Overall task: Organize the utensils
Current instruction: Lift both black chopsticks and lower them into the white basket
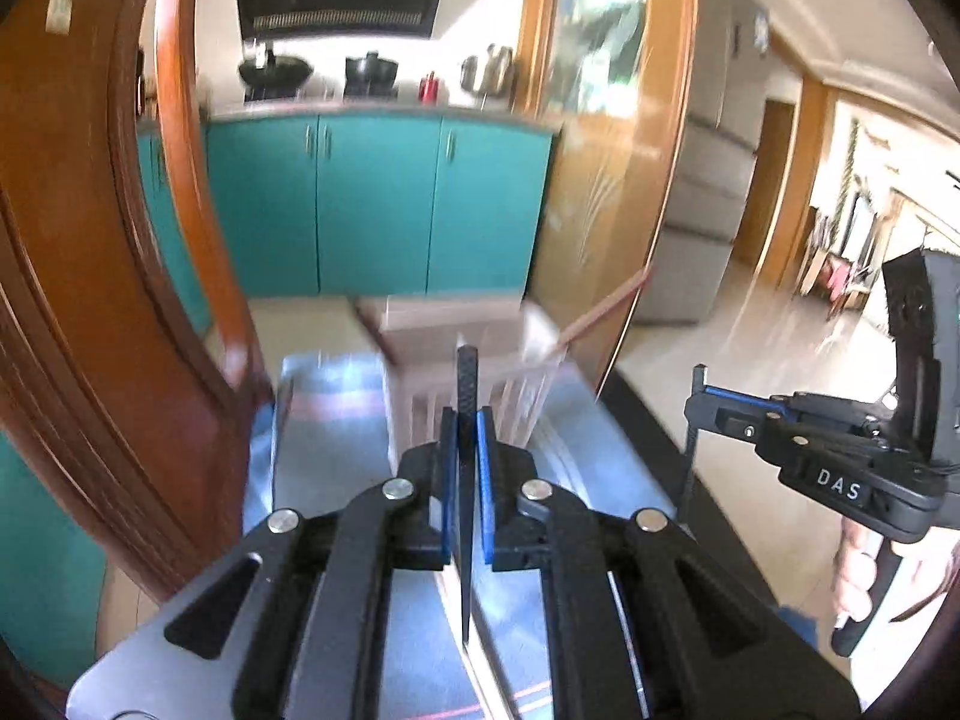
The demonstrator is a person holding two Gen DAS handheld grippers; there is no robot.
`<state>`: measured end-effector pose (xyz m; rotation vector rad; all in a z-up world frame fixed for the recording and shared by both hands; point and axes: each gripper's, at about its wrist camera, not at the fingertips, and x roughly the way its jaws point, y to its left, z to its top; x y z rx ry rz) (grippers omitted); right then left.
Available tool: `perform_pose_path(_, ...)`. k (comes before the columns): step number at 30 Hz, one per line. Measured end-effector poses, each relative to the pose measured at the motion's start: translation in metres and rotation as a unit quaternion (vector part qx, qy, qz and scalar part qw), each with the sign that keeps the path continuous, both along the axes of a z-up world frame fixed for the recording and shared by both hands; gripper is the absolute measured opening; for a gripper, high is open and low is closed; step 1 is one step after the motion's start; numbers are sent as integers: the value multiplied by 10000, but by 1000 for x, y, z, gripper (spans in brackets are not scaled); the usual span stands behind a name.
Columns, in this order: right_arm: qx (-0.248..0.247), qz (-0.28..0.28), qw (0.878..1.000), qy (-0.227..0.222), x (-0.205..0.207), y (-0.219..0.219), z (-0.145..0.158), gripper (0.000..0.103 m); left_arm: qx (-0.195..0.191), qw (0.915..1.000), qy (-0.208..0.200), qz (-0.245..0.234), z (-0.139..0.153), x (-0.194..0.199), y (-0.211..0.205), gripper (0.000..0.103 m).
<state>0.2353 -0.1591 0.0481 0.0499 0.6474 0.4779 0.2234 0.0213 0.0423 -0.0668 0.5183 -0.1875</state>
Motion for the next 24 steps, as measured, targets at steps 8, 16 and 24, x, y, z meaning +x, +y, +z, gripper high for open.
perform_pose_path(8, 891, -399, 9890, -1115, 23, -9, 99, 7, -286, 9945, -946, 351, 89, 30, 15, 7)
perform_pose_path(16, 858, -951, 9725, -1947, 69, 6, 115, 7, -168, 9895, -1097, 929, 89, 85, 20, 7)
perform_pose_path(24, 453, -892, 9855, -1372, 87, 15, 40, 7, -306, 9934, -357, 1046, 25, 108, 28, 7)
